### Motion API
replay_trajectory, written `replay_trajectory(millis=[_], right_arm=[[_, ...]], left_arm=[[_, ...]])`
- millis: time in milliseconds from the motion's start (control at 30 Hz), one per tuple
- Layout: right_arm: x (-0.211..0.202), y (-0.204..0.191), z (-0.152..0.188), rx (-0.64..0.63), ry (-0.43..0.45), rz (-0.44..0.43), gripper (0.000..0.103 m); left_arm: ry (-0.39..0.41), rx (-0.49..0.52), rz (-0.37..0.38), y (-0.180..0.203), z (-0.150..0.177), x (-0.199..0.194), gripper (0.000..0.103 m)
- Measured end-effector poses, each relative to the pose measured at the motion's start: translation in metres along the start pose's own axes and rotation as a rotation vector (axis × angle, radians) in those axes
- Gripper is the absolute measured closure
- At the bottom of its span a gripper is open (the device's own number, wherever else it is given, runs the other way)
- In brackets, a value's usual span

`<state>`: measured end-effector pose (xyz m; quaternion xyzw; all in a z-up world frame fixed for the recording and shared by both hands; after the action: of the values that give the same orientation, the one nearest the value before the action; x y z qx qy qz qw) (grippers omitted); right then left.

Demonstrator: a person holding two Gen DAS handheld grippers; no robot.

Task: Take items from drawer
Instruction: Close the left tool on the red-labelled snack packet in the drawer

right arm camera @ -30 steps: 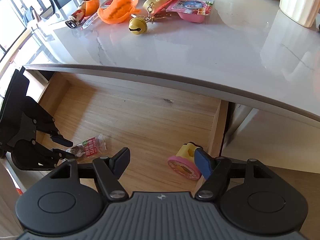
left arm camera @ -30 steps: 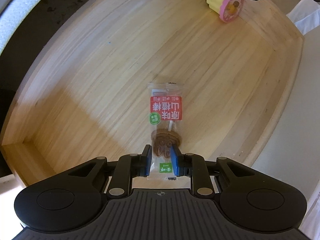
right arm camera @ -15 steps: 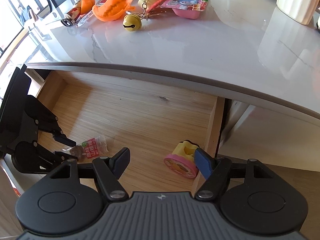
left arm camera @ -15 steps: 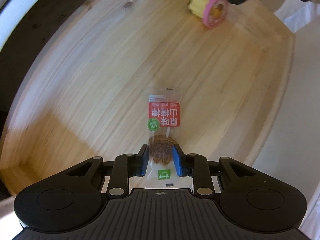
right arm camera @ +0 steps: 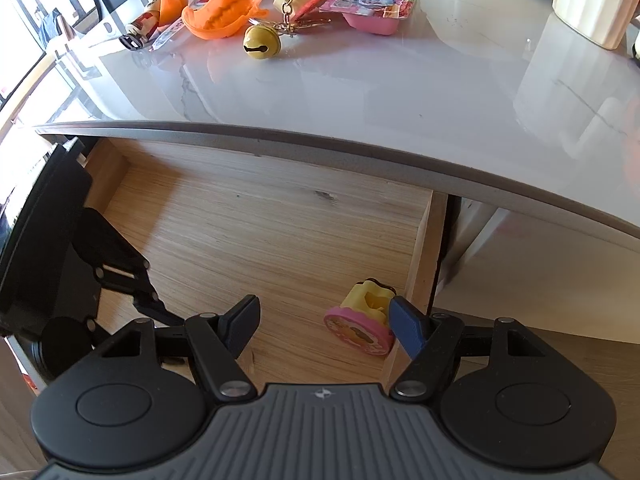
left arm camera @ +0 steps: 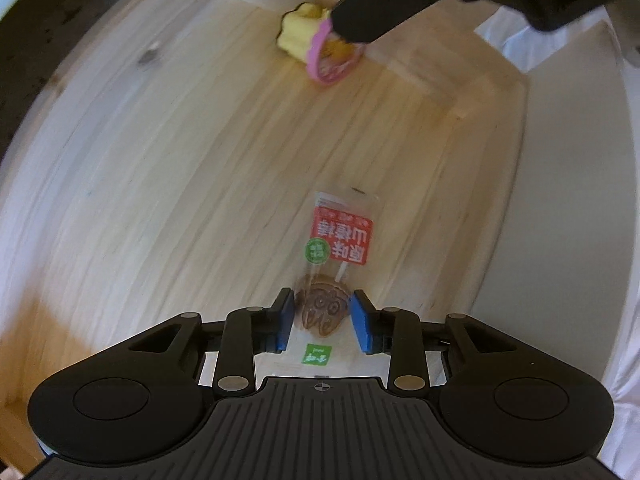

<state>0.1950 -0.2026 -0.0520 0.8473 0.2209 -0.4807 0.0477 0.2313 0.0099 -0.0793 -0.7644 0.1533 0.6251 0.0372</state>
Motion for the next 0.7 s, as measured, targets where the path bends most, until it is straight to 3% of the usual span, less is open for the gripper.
replay_trajectory(millis=[133, 333, 400, 467, 567, 633, 700], right_arm=[[0.001, -0.003, 0.000, -0.019, 0.000, 0.012, 0.031], [0.001, -0.007, 0.000, -0.041, 0.002, 0.013, 0.032], [-0.006, -0.003, -0.004, -0.018, 0.020, 0.014, 0.032], [-0.015, 0.003, -0.010, 0.003, 0.023, -0.014, 0.032], [-0.022, 0.013, -0.013, -0.080, 0.012, -0.001, 0.032], [-0.018, 0.010, -0.010, -0.191, -0.024, 0.038, 0.032], [-0.007, -0.001, -0.002, -0.304, -0.080, 0.036, 0.036]], left_arm=[[-0.029, -0.071, 0.028, -0.005, -0.008, 0.003, 0.064], [-0.013, -0.043, 0.040, 0.001, -0.022, 0.001, 0.065], [-0.009, -0.005, -0.015, 0.003, -0.023, -0.003, 0.066], [0.006, 0.063, -0.124, 0.000, -0.019, -0.012, 0.066], [0.037, 0.054, -0.262, -0.024, -0.005, -0.027, 0.066], [0.066, -0.027, -0.269, -0.046, 0.006, -0.036, 0.066], [0.107, -0.139, -0.215, -0.065, 0.017, -0.043, 0.066]])
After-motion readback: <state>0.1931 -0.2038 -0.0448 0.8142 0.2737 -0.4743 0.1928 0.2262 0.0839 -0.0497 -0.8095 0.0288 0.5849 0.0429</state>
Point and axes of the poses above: each gripper's, at about its wrist camera, not at the fingertips, and x roughly the way its jaws point, y to its right, z to its underside, the point moved 4 cm from there along x, roughly the way its jaws point, and after that the axes turned 9 degrees about y, right-handed, at the moved point
